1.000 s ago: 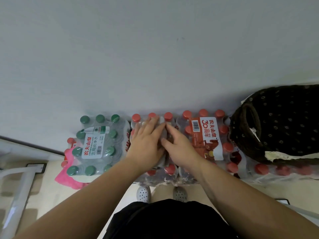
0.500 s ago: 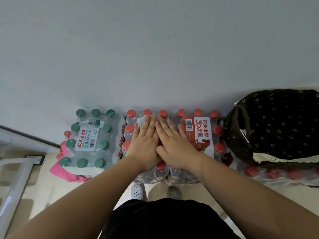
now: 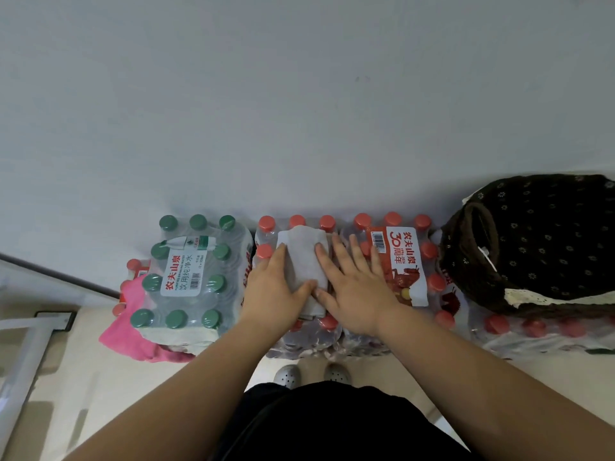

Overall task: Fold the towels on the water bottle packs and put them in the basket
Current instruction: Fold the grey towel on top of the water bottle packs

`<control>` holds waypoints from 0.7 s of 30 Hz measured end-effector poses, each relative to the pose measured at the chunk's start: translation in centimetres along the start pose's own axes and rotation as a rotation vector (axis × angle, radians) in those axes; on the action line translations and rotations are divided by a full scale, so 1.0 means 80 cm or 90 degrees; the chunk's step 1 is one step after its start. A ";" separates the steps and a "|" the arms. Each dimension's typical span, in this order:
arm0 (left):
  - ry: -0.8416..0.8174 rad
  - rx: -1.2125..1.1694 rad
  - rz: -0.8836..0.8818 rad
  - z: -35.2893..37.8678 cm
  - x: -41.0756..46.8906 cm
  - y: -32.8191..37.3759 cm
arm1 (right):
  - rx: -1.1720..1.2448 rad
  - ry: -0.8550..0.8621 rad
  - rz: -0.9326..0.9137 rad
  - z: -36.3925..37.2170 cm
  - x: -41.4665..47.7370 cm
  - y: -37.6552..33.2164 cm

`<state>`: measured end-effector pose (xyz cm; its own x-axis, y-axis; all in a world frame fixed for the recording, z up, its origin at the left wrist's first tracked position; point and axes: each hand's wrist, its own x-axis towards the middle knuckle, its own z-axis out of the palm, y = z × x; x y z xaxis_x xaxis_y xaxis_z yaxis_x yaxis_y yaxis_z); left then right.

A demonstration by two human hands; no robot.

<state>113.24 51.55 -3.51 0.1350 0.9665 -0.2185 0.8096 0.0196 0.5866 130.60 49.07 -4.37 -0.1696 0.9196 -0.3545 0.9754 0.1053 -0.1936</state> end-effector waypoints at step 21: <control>-0.275 -0.261 0.212 -0.087 0.023 0.088 | 0.391 0.383 0.173 -0.121 -0.054 0.002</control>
<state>115.23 55.25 5.65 0.6243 0.7507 -0.2161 0.4145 -0.0839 0.9062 132.82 48.81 6.01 0.3255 0.9444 0.0458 0.6954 -0.2063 -0.6884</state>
